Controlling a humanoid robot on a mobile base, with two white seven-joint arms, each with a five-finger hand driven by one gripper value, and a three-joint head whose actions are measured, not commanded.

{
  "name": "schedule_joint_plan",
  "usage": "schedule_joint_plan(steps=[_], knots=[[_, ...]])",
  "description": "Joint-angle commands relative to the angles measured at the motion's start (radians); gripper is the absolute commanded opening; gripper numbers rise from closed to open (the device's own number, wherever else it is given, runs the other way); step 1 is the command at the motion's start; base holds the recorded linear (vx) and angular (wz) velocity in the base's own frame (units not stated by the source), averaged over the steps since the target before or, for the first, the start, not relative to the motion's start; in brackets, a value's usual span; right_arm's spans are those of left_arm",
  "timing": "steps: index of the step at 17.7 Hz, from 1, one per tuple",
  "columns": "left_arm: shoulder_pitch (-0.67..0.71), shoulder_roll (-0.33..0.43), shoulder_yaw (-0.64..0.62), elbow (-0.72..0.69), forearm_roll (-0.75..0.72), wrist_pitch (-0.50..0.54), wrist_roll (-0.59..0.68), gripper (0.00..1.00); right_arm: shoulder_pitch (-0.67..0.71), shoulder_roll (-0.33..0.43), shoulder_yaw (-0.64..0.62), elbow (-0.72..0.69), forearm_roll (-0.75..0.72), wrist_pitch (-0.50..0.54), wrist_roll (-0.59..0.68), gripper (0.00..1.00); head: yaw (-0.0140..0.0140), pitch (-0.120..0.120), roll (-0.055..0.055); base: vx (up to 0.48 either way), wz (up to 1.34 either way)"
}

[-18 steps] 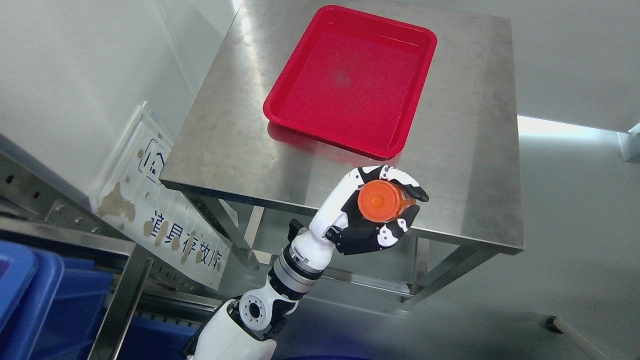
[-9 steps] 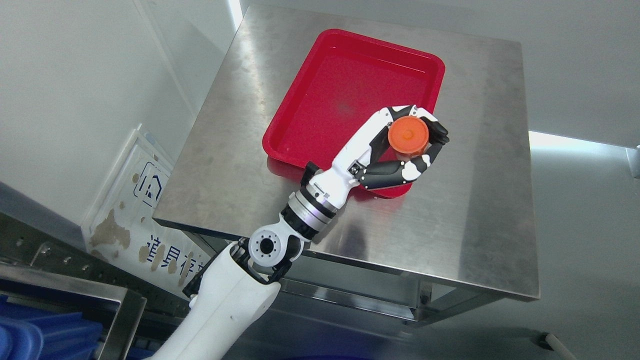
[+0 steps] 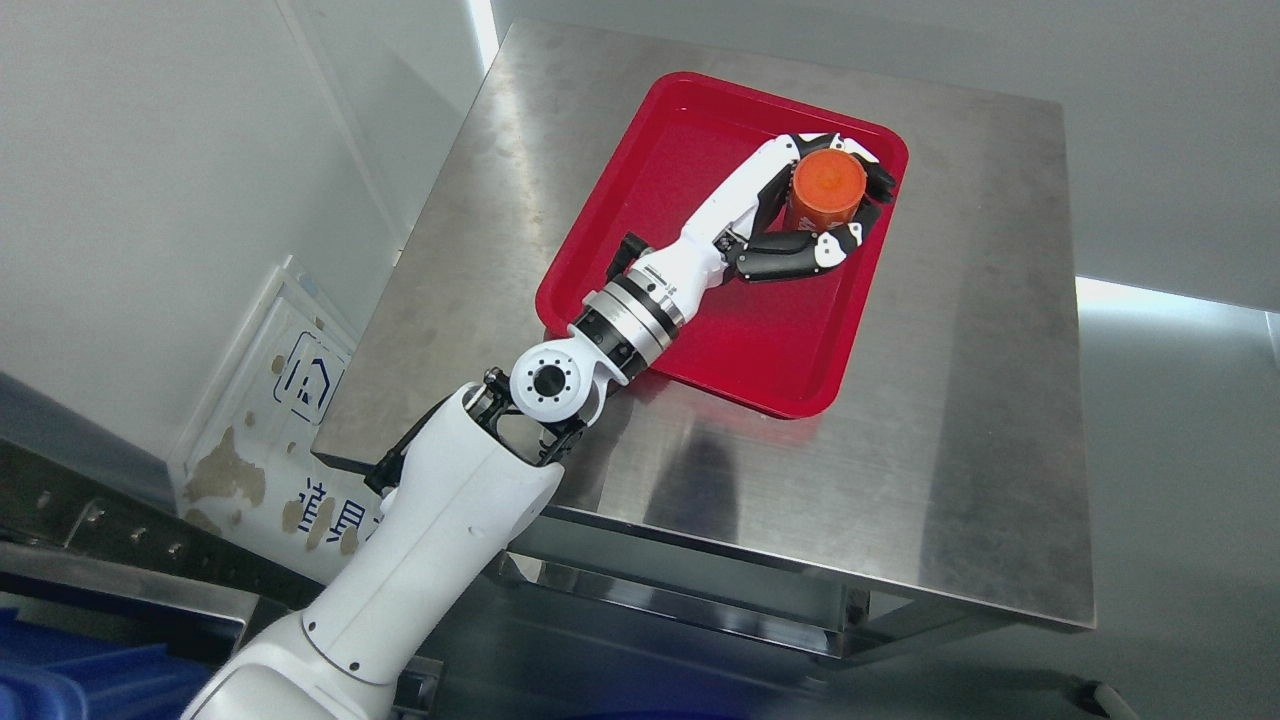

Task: Grab orange capacitor from left shelf to right desk
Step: 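Move the left hand over the red tray on the table, then open the left hand to release the capacitor into the red tray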

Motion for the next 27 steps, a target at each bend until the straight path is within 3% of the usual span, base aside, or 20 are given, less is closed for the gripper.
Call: schedule_joint_plan(steps=[1, 9, 10, 13, 17, 21, 22, 27], knots=[[-0.068, 0.017, -0.017, 0.171, 0.006, 0.016, 0.000, 0.08, 0.022, -0.017, -0.012, -0.017, 0.006, 0.001, 0.000, 1.00, 0.0000, 0.000, 0.000, 0.000, 0.00], [-0.029, 0.017, 0.012, 0.182, 0.015, 0.010, -0.004, 0.15, 0.022, -0.017, -0.012, -0.017, 0.006, 0.001, 0.000, 1.00, 0.0000, 0.000, 0.000, 0.000, 0.00], [-0.028, 0.017, 0.012, 0.181, 0.017, 0.007, -0.004, 0.19, 0.022, -0.017, -0.012, -0.017, 0.006, 0.001, 0.000, 1.00, 0.0000, 0.000, 0.000, 0.000, 0.00], [-0.028, 0.017, 0.018, 0.179, 0.017, 0.008, -0.013, 0.49, 0.022, -0.017, -0.012, -0.017, 0.006, 0.001, 0.000, 1.00, 0.0000, 0.000, 0.000, 0.000, 0.00], [-0.031, 0.017, 0.060, 0.158, 0.017, 0.008, -0.017, 0.67, 0.022, -0.017, -0.012, -0.017, 0.006, 0.001, 0.000, 1.00, 0.0000, 0.000, 0.000, 0.000, 0.00], [-0.034, 0.017, 0.106, 0.091, 0.017, 0.008, -0.017, 0.96, 0.022, -0.017, -0.012, -0.017, 0.006, 0.001, 0.000, 1.00, 0.0000, 0.000, 0.000, 0.000, 0.00], [-0.034, 0.017, 0.132, 0.066, 0.017, 0.005, -0.017, 1.00, 0.022, -0.017, -0.012, -0.017, 0.006, 0.001, 0.000, 1.00, 0.0000, 0.000, 0.000, 0.000, 0.00], [0.009, 0.017, 0.323, 0.010, 0.017, -0.124, -0.015, 1.00, 0.022, -0.017, -0.012, -0.017, 0.006, 0.001, 0.000, 1.00, 0.0000, 0.000, 0.000, 0.000, 0.00]])
